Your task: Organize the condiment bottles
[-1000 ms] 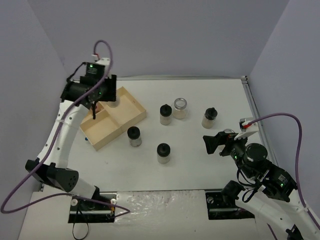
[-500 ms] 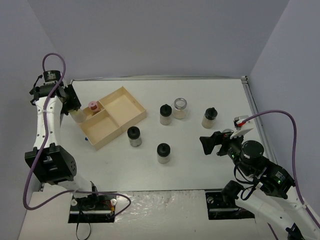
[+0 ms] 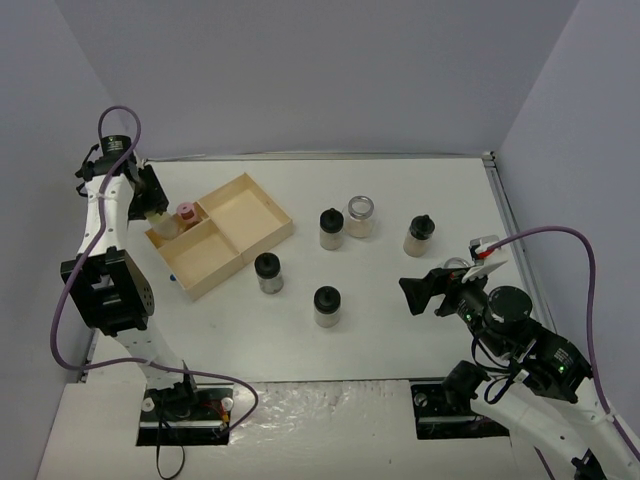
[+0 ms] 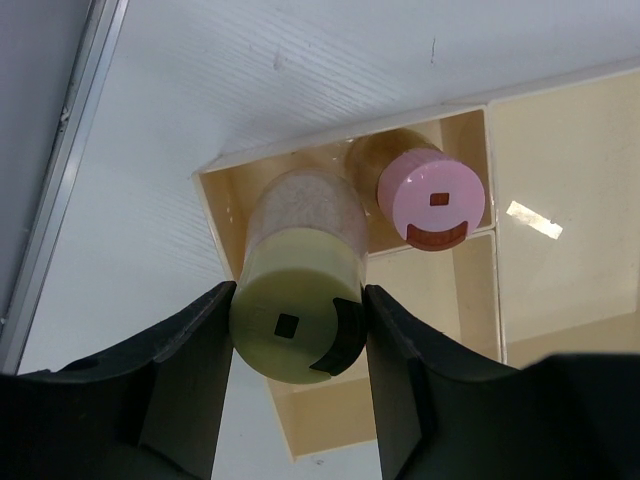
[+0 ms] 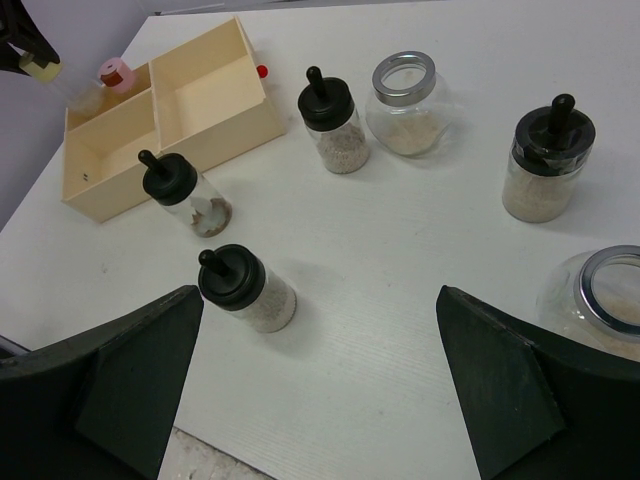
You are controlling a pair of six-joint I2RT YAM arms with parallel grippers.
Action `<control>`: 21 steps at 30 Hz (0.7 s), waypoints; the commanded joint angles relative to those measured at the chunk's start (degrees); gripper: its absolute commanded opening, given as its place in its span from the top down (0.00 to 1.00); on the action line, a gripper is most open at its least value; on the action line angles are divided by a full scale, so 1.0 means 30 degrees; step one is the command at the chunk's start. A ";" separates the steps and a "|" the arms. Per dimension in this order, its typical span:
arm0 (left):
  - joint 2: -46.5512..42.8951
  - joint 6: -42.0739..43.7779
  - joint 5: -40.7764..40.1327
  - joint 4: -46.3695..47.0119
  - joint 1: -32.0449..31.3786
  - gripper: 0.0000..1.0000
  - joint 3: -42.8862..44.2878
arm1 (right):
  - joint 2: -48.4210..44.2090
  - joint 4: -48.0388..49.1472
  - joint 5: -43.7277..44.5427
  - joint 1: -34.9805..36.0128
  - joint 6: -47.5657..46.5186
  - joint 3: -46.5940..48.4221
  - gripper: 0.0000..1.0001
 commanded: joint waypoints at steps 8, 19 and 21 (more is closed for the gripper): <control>-0.0044 -0.0123 -0.0599 0.1323 0.0087 0.92 0.0209 | 0.0084 0.1205 -0.0077 -0.0035 0.0251 -0.0218 0.00; 0.0471 -0.0599 -0.1068 0.2533 -0.0440 0.66 -0.1499 | -0.0108 0.1234 0.0103 -0.0035 0.0428 -0.0411 0.00; 0.0460 -0.0751 -0.1043 0.2736 -0.0441 0.59 -0.1852 | -0.0121 0.1234 0.0154 -0.0035 0.0428 -0.0449 0.00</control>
